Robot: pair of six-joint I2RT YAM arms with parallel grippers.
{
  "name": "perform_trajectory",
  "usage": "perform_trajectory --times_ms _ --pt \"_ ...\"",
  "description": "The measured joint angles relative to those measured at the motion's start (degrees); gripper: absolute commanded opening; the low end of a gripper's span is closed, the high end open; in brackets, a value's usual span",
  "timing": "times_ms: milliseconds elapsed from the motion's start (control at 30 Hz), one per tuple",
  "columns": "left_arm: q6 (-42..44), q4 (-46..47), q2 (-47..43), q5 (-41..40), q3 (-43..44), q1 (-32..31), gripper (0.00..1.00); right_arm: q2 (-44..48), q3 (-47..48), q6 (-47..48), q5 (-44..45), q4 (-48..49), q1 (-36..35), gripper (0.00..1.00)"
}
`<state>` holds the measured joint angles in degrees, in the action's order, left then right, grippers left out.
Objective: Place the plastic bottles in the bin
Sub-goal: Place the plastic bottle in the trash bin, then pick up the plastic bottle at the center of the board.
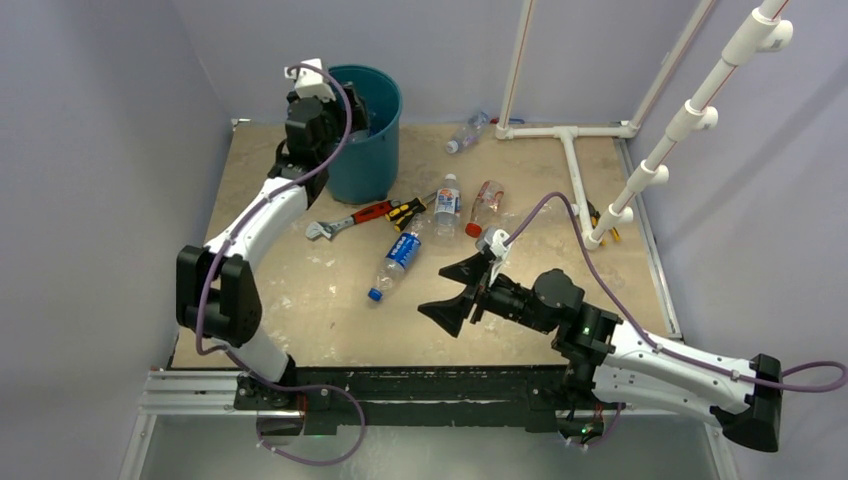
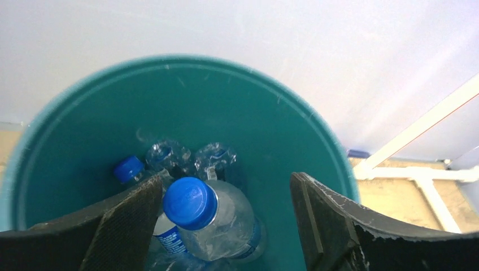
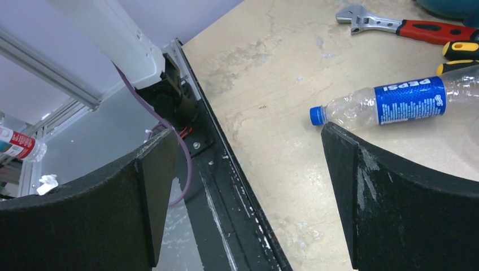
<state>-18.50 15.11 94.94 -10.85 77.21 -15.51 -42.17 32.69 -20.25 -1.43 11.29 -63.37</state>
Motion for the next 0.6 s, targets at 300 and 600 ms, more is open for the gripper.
perform_trajectory --times_ms 300,600 --pt "-3.7 -5.1 -16.2 -1.0 3.1 0.0 0.97 -1.7 0.8 0.4 0.2 0.5 0.0 0.99" --pt "-8.2 -19.1 -28.2 0.4 2.6 -0.9 0.98 -3.8 0.5 -0.2 0.5 3.6 0.0 0.99"
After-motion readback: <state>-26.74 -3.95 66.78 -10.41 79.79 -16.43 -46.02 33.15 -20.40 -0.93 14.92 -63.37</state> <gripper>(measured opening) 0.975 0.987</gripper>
